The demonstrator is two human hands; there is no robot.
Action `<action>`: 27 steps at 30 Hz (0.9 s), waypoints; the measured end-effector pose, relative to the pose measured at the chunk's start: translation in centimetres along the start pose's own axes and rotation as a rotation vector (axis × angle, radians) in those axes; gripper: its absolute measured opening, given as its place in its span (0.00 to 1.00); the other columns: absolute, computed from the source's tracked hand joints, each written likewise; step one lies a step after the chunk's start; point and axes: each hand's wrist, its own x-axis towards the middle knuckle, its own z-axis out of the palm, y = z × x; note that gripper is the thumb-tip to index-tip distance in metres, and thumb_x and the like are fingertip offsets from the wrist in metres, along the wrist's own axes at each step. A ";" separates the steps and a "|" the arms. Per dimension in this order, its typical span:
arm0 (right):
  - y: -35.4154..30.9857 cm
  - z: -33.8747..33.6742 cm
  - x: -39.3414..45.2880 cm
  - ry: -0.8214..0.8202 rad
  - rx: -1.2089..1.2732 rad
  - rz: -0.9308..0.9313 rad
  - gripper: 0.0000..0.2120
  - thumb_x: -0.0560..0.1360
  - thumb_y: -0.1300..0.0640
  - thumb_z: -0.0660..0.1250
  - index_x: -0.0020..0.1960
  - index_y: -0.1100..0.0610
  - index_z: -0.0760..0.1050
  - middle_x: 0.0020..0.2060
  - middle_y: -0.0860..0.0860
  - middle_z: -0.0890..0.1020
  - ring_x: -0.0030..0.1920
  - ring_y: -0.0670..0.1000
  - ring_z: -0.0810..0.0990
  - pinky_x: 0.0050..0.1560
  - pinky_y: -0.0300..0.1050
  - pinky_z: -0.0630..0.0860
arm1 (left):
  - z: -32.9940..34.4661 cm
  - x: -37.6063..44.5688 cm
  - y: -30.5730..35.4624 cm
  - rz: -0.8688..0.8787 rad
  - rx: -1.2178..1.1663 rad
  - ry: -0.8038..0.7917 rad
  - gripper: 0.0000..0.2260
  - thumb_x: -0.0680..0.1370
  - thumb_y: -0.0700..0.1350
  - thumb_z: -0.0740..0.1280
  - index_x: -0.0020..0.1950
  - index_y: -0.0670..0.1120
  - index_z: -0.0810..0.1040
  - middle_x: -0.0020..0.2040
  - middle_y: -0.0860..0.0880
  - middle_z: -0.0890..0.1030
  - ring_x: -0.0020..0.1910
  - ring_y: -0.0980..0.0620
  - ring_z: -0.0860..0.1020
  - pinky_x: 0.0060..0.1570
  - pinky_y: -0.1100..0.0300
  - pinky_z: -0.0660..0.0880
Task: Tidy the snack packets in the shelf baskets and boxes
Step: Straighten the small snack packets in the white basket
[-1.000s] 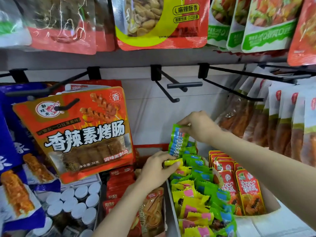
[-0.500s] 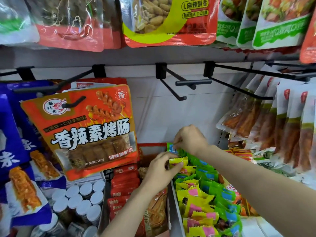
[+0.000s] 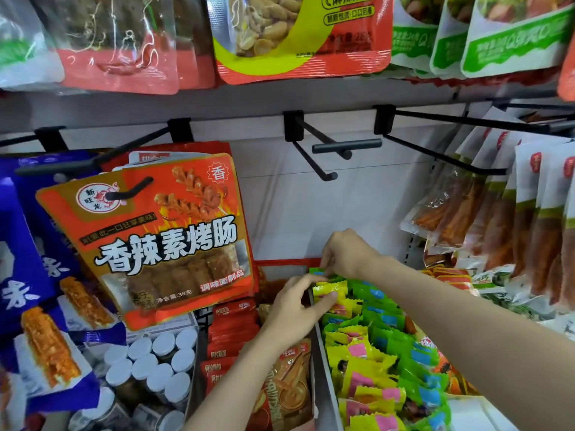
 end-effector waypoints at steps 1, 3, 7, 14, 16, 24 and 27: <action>-0.1 0.1 0.1 -0.024 -0.009 -0.010 0.10 0.70 0.59 0.76 0.51 0.57 0.85 0.49 0.51 0.86 0.51 0.49 0.82 0.50 0.35 0.73 | 0.1 -0.1 -0.2 0.009 0.001 0.013 0.13 0.76 0.58 0.70 0.59 0.59 0.78 0.56 0.57 0.74 0.58 0.61 0.73 0.55 0.68 0.66; 0.1 -0.1 0.5 -0.063 -0.025 -0.024 0.11 0.69 0.58 0.77 0.51 0.57 0.85 0.48 0.50 0.86 0.50 0.48 0.82 0.46 0.33 0.71 | 0.1 0.0 -0.3 0.025 0.005 0.028 0.13 0.75 0.58 0.70 0.59 0.59 0.78 0.53 0.56 0.71 0.56 0.60 0.73 0.53 0.69 0.66; 0.9 -0.8 0.4 -0.059 0.022 -0.012 0.08 0.72 0.58 0.73 0.50 0.56 0.85 0.49 0.50 0.86 0.51 0.46 0.83 0.52 0.37 0.76 | 0.2 0.5 -0.3 0.028 0.008 0.023 0.14 0.75 0.57 0.70 0.60 0.57 0.79 0.64 0.57 0.68 0.66 0.60 0.69 0.63 0.63 0.66; 2.7 -4.1 -7.1 0.164 0.190 -0.037 0.07 0.75 0.57 0.71 0.52 0.53 0.85 0.45 0.49 0.86 0.42 0.41 0.79 0.37 0.23 0.66 | -0.6 0.5 3.5 0.035 0.201 0.025 0.14 0.79 0.47 0.69 0.63 0.45 0.78 0.63 0.48 0.77 0.65 0.50 0.74 0.63 0.61 0.67; 3.4 -4.8 -11.0 0.234 0.211 -0.034 0.04 0.73 0.57 0.73 0.47 0.53 0.86 0.36 0.46 0.84 0.38 0.40 0.81 0.37 0.21 0.67 | -0.8 -1.3 5.7 0.082 0.225 0.061 0.13 0.79 0.46 0.68 0.62 0.44 0.78 0.61 0.46 0.78 0.62 0.50 0.75 0.61 0.63 0.66; 4.4 -2.6 -24.7 0.166 0.237 -0.139 0.05 0.71 0.54 0.76 0.47 0.50 0.85 0.42 0.41 0.82 0.40 0.39 0.80 0.43 0.35 0.77 | 0.7 -12.1 11.6 0.406 0.327 -0.223 0.14 0.72 0.52 0.75 0.53 0.46 0.83 0.52 0.48 0.81 0.54 0.52 0.78 0.57 0.58 0.72; 4.2 -0.5 -25.5 0.150 0.160 -0.193 0.11 0.70 0.52 0.77 0.51 0.51 0.84 0.48 0.47 0.80 0.46 0.46 0.78 0.49 0.42 0.74 | 1.3 -13.1 10.9 0.338 0.442 -0.229 0.16 0.71 0.49 0.77 0.57 0.47 0.82 0.54 0.49 0.80 0.56 0.51 0.77 0.57 0.59 0.71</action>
